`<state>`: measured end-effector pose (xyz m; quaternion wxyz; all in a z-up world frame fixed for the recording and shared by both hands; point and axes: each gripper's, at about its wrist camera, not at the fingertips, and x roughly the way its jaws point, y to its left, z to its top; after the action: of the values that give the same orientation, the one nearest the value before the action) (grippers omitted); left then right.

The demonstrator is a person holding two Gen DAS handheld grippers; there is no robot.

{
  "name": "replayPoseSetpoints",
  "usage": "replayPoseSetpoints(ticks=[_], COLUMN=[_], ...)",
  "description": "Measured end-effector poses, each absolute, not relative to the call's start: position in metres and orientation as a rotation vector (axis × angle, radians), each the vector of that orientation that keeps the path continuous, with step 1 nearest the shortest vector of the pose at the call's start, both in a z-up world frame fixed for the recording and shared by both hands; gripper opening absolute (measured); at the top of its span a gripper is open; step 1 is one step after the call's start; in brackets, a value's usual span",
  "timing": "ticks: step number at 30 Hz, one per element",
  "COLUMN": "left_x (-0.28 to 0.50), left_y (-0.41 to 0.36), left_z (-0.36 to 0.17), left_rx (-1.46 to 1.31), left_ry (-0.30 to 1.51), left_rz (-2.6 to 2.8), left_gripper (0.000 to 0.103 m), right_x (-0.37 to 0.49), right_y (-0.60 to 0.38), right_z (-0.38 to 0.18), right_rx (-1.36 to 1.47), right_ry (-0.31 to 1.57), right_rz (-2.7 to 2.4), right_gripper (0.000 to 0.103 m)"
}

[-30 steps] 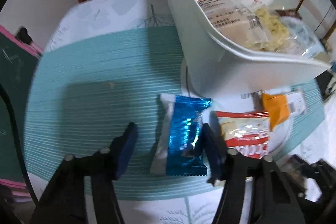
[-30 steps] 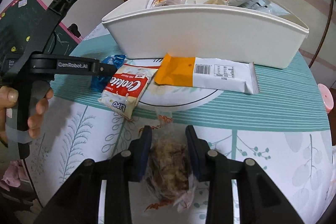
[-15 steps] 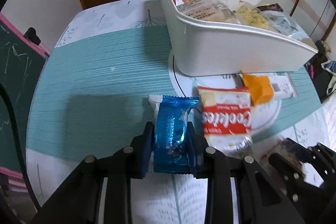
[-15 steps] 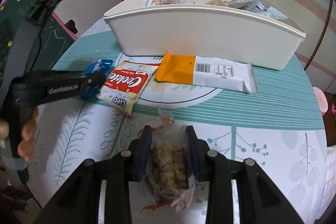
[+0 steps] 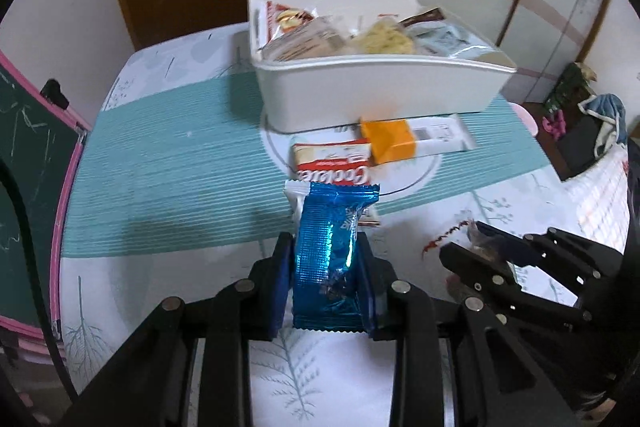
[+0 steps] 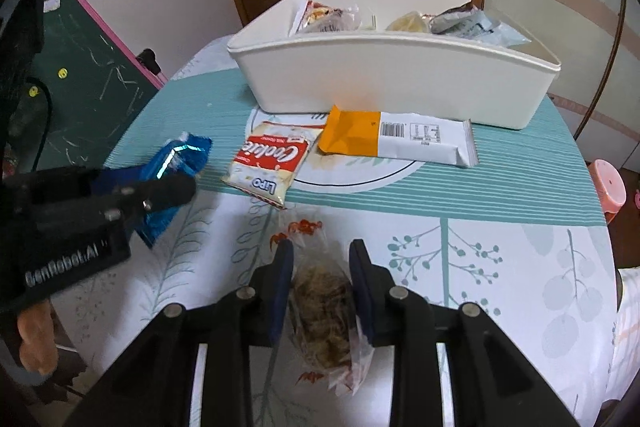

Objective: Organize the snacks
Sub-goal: 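Carry both packets into the white tray and open both tools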

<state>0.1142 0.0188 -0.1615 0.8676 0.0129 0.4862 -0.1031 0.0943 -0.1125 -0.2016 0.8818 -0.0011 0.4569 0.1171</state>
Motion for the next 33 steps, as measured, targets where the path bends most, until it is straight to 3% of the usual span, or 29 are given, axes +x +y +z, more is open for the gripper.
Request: replayPoseSetpoints(ticks=[10, 19, 24, 30, 31, 32, 33], left_x=[0.143, 0.243, 0.315, 0.360, 0.362, 0.365, 0.366], left_y=[0.006, -0.026, -0.030, -0.033, -0.034, -0.036, -0.037], left_z=[-0.080, 0.004, 0.017, -0.004, -0.010, -0.017, -0.024], left_rx=[0.103, 0.188, 0.145, 0.117, 0.121, 0.132, 0.140], left_ry=[0.886, 0.767, 0.799, 0.847, 0.854, 0.868, 0.878], left_rz=[-0.242, -0.198, -0.151, -0.112, -0.113, -0.113, -0.107], left_gripper=[0.028, 0.028, 0.028, 0.030, 0.037, 0.060, 0.075], right_x=[0.116, 0.192, 0.252, 0.312, 0.317, 0.322, 0.328], right_y=[-0.139, -0.150, -0.161, -0.172, -0.173, -0.173, -0.173], right_z=[-0.116, 0.002, 0.030, 0.014, 0.010, 0.006, -0.001], right_rx=[0.061, 0.022, 0.041, 0.054, 0.052, 0.049, 0.040], right_ry=[0.817, 0.594, 0.563, 0.643, 0.658, 0.676, 0.704], right_rz=[0.240, 0.177, 0.105, 0.041, 0.037, 0.035, 0.030], right_gripper=[0.029, 0.029, 0.029, 0.030, 0.030, 0.030, 0.031])
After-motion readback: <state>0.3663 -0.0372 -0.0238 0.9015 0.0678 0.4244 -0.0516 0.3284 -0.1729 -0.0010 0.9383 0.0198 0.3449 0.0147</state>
